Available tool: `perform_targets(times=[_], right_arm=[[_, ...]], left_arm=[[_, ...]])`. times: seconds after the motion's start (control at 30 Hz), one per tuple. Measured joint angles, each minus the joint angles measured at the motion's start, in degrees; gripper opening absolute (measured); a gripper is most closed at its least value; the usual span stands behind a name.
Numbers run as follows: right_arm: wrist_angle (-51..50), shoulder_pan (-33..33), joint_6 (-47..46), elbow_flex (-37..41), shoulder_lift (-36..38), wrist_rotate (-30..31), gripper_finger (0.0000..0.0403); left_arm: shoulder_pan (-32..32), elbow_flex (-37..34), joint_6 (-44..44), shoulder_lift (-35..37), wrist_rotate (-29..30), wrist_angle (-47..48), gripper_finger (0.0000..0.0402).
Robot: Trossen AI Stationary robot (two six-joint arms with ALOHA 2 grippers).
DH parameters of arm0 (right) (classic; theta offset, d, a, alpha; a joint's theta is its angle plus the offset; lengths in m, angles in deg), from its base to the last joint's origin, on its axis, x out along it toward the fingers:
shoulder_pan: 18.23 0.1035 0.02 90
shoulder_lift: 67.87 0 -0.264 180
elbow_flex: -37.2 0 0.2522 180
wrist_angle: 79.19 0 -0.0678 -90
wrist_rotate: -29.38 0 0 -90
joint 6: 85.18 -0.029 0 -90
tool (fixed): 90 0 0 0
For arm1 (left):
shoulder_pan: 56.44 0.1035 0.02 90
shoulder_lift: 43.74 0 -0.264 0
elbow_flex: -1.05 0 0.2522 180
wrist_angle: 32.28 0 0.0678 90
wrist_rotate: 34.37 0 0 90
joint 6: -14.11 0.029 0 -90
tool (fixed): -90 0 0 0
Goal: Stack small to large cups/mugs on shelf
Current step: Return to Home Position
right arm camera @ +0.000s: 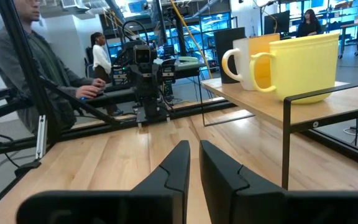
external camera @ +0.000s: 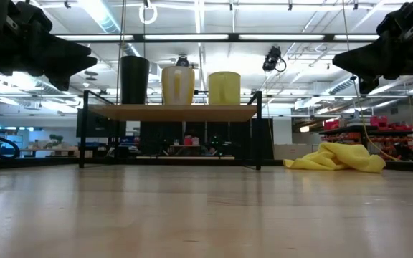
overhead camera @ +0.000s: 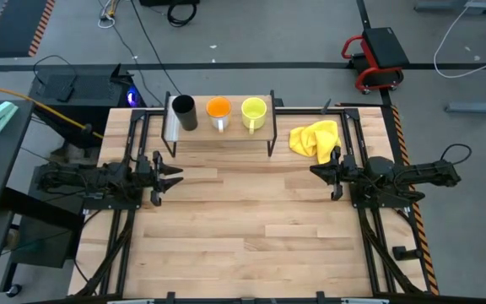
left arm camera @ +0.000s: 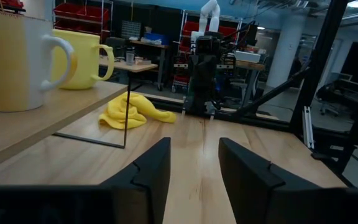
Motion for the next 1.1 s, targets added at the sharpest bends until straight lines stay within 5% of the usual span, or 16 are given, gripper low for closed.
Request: perform_targets(times=[1.1], right_arm=[[0.00, 0.00, -0.01, 0.00, 0.02, 0.00, 0.0043]], left_arm=[[-0.02, 0.00, 0.00, 0.00, 0.01, 0.01, 0.0149]])
